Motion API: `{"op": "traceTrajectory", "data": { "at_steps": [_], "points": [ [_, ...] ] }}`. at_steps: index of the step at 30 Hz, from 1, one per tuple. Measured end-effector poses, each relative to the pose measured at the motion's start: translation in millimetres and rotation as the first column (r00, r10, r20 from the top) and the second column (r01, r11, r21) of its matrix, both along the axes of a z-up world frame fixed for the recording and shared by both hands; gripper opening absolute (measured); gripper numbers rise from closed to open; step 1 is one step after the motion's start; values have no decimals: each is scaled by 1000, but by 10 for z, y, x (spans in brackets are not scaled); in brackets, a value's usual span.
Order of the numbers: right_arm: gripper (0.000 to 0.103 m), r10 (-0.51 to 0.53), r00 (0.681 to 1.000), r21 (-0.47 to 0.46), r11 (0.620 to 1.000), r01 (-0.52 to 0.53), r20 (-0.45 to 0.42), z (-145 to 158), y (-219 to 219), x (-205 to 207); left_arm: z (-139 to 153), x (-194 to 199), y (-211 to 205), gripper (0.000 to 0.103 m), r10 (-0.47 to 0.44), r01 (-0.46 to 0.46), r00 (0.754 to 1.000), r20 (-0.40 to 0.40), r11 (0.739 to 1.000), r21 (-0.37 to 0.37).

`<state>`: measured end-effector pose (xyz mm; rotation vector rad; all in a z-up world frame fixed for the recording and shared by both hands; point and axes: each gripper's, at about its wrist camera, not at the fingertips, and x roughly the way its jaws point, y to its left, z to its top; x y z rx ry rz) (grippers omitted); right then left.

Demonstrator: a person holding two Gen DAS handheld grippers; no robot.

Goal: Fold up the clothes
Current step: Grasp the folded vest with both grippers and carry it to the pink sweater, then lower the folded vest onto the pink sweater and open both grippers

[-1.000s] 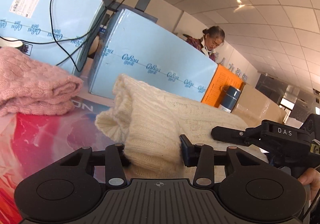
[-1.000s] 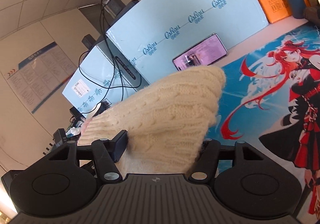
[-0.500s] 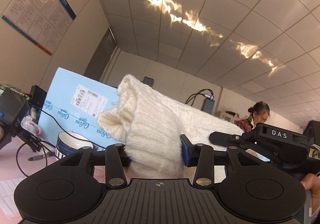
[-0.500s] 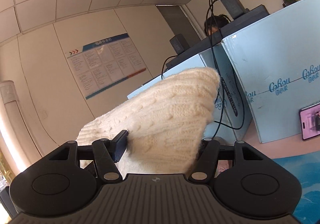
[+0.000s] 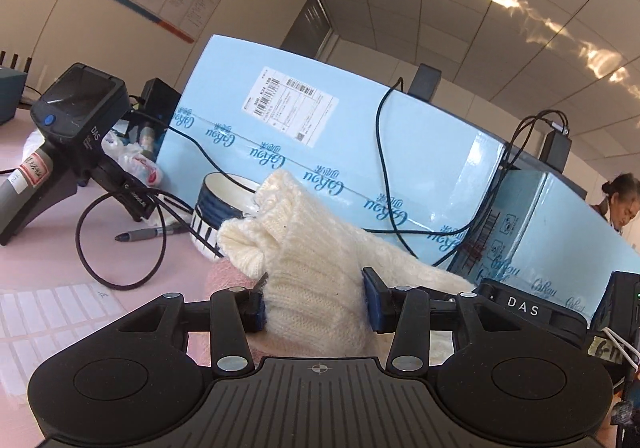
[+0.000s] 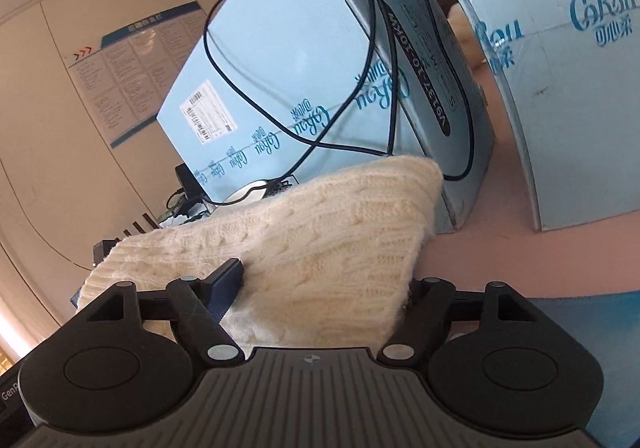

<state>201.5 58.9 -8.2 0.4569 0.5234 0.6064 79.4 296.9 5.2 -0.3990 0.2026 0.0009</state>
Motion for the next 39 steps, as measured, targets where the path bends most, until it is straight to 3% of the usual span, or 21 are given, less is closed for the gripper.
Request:
{"op": "traceTrajectory", "data": {
  "at_steps": [4, 5, 6, 9, 12, 14, 15, 19, 25, 29, 32, 36, 39],
  "points": [
    [84, 0, 1000, 10, 1000, 1, -9, -24, -26, -2, -35, 26, -46, 58, 35, -33, 999, -26, 998, 53],
    [84, -8, 1000, 1, 1000, 8, 5, -13, -28, -34, -35, 21, -42, 67, 41, -40, 999, -25, 998, 53],
    [88, -21, 999, -9, 1000, 22, 24, 5, -31, -82, -30, -8, -45, 81, 54, -54, 999, -1, 997, 58],
    [103, -77, 992, -56, 995, 82, 100, 90, -69, -280, -1, -161, -73, 91, 107, -119, 986, 132, 989, 85],
    [103, -147, 968, -123, 977, 174, 204, 220, -144, -556, 31, -338, -115, 103, 159, -196, 947, 279, 975, 108],
    [103, -158, 946, -152, 967, 207, 282, 269, -249, -779, 70, -513, -187, 103, 203, -271, 897, 393, 955, 124],
    [103, -155, 936, -162, 963, 214, 316, 279, -314, -897, 107, -564, -223, 103, 217, -286, 892, 398, 950, 123],
    [103, -138, 921, -192, 957, 219, 363, 243, -549, -1294, 251, -827, -538, 103, 246, -303, 910, 335, 944, 131],
    [103, -126, 884, -208, 948, 242, 451, 150, -723, -1685, 186, -1143, -1095, 103, 342, -389, 911, 230, 898, 204],
    [103, -152, 836, -226, 923, 311, 527, 121, -739, -1827, 138, -1184, -1255, 103, 427, -462, 885, 184, 853, 243],
    [103, -152, 823, -237, 915, 327, 548, 112, -745, -1848, 108, -1206, -1334, 103, 482, -513, 858, 176, 812, 277],
    [103, -160, 828, -244, 910, 335, 538, 114, -750, -1811, 93, -1184, -1454, 103, 534, -560, 827, 177, 754, 344],
    [103, -161, 827, -244, 910, 336, 539, 113, -754, -1808, 93, -1175, -1515, 103, 530, -559, 827, 189, 738, 377]
  ]
}}
